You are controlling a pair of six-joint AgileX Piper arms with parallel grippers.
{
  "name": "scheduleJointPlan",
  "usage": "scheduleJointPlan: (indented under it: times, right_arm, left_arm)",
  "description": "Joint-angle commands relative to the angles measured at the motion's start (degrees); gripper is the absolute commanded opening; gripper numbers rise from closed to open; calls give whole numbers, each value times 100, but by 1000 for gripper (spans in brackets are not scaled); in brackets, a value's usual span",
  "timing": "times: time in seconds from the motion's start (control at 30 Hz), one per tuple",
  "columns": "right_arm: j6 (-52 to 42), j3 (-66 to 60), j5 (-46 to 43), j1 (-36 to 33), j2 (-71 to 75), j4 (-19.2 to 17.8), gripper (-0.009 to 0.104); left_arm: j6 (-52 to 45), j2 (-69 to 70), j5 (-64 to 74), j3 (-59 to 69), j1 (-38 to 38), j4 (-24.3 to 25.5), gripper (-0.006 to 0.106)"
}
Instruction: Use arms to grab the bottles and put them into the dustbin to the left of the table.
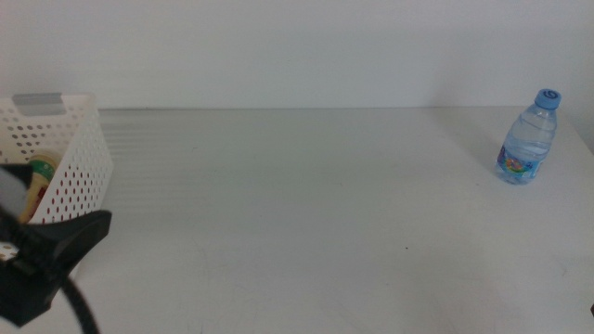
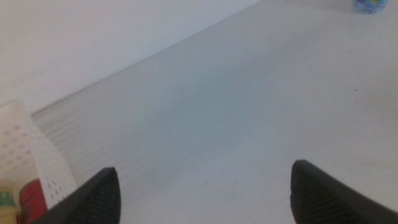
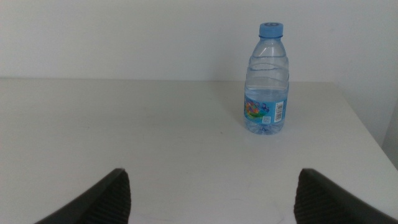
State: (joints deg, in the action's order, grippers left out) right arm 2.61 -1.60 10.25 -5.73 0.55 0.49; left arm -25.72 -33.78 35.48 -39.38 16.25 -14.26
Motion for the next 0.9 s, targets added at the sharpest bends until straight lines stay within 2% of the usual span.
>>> scheduleJointPlan:
  times: [0.0,0.13,0.4,0.57,0.73,0.87]
  right_arm:
    - [-56,48,-436,30,155,-49,72]
    - [-56,48,-436,30,155,-49,72]
    - [-56,48,-436,30,155,-49,72]
    - [-56,48,-436,30,155,-49,72]
    - [-56,48,-436,30,155,-49,72]
    - [-56,48,-436,30,155,-49,72]
  left_arm:
    - [256,157,-380,-47,25,62,89]
    - [886,591,-373,330,25,393,89]
    - [1067,1528,-499,1268,25,338,89]
    - [1067,1820,-519,1423,50,338,89]
    - [1067,1832,-857,1423,649,402,89]
    - [1074,1832,-1317,1423,1337,960,89]
